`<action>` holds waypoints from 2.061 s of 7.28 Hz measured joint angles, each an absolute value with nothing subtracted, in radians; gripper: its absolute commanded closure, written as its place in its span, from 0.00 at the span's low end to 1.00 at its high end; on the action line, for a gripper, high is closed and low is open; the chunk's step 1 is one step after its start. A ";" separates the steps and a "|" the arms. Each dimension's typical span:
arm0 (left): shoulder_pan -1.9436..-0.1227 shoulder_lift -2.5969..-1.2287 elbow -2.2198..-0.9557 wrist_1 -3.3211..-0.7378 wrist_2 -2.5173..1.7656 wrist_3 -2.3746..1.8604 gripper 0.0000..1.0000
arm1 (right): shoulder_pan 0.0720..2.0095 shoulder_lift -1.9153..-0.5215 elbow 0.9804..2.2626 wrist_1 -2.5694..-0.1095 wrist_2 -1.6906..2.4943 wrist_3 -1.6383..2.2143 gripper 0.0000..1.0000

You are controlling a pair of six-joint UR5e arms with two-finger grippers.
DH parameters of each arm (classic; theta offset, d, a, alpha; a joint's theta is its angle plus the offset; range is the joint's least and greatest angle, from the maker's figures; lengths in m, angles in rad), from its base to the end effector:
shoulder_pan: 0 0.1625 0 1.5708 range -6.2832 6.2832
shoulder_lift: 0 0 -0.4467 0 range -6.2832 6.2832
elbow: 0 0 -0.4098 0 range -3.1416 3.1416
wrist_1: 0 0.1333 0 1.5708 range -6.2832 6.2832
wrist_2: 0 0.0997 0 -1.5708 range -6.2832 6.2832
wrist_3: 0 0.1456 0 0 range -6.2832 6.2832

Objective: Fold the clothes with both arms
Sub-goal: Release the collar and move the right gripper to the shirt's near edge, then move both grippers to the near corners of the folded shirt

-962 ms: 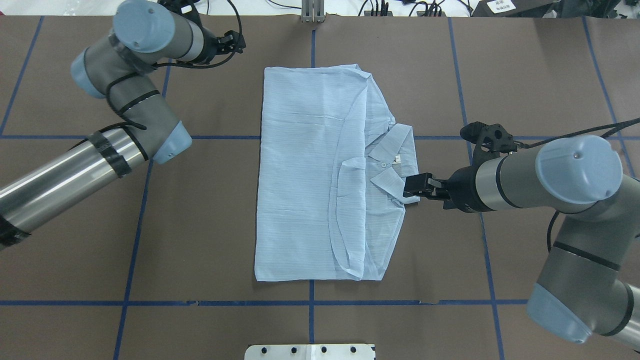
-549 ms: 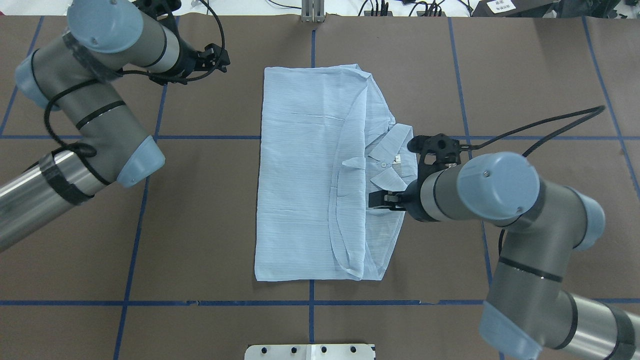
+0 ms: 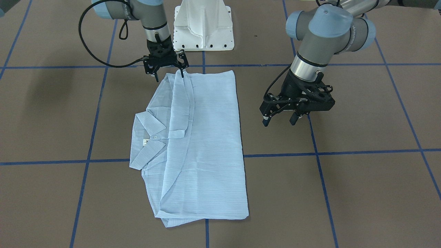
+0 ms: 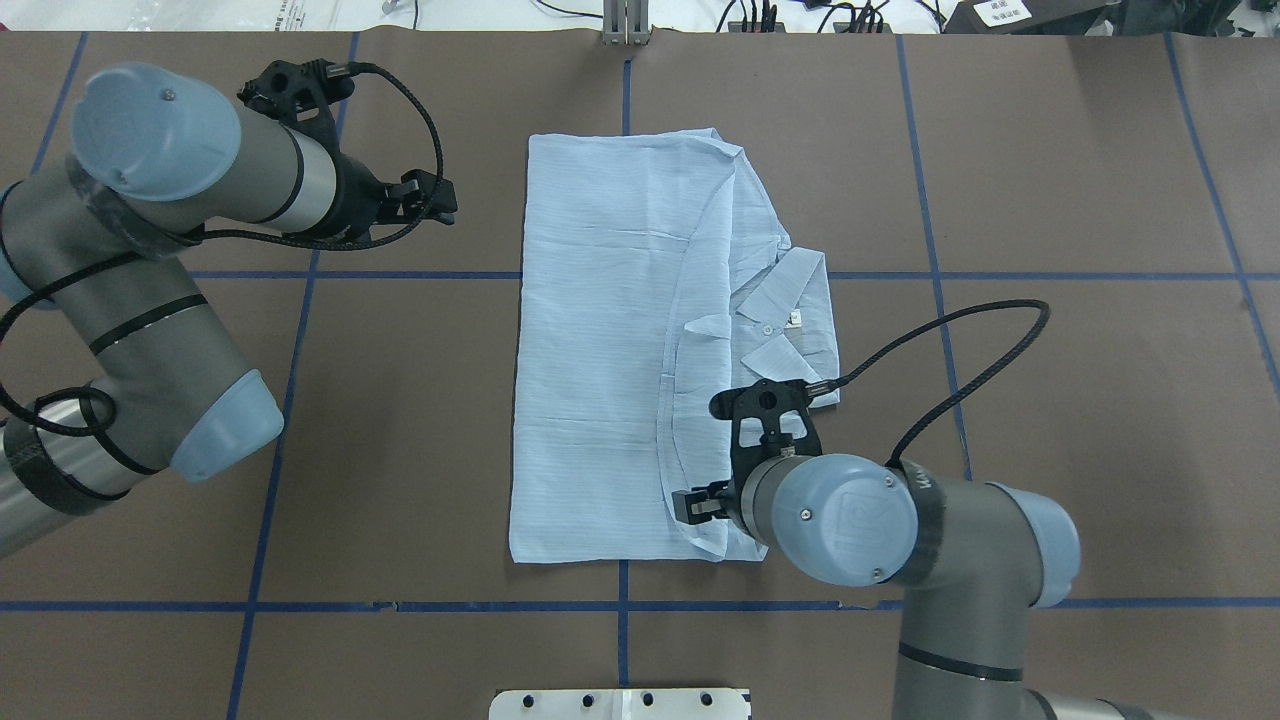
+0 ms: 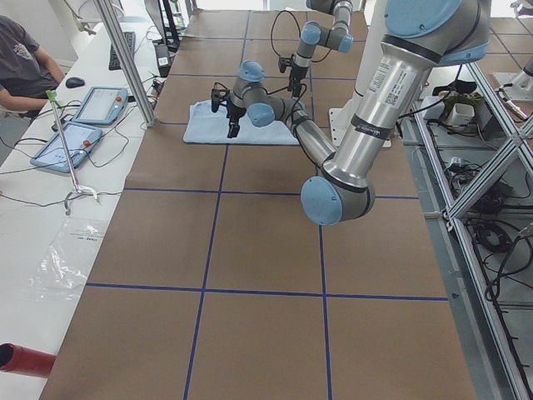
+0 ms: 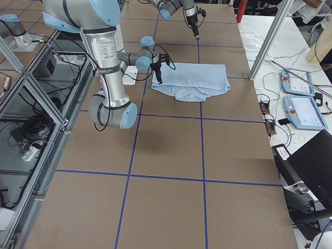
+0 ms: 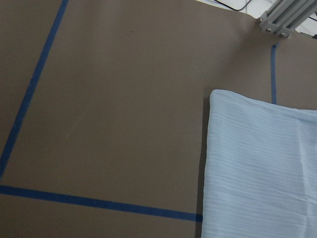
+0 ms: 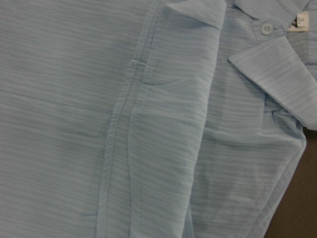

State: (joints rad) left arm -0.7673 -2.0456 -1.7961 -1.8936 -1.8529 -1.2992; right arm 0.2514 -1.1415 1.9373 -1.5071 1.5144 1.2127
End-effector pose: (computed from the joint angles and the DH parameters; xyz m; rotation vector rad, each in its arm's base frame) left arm 0.4315 -0.5450 0.2835 0.2821 1.0129 -0.3052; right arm -0.5923 -0.2982 0.2953 0.3083 -0.8040 -0.0758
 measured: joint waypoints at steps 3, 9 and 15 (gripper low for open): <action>-0.764 -2.041 -1.797 -1.894 -1.855 -1.300 0.00 | 0.232 -1.074 1.858 -1.548 1.503 1.147 0.00; -0.758 -2.039 -1.776 -1.906 -1.855 -1.294 0.00 | 0.218 -1.040 1.776 -1.549 1.506 1.127 0.00; -0.713 -2.051 -1.765 -1.910 -1.853 -1.327 0.00 | 0.272 -1.202 1.911 -1.574 1.536 1.066 0.00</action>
State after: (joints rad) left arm -0.7130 -2.0512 -1.7652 -1.9098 -1.8531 -1.3271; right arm 0.2723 -1.2016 1.9113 -1.5740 1.5362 1.0660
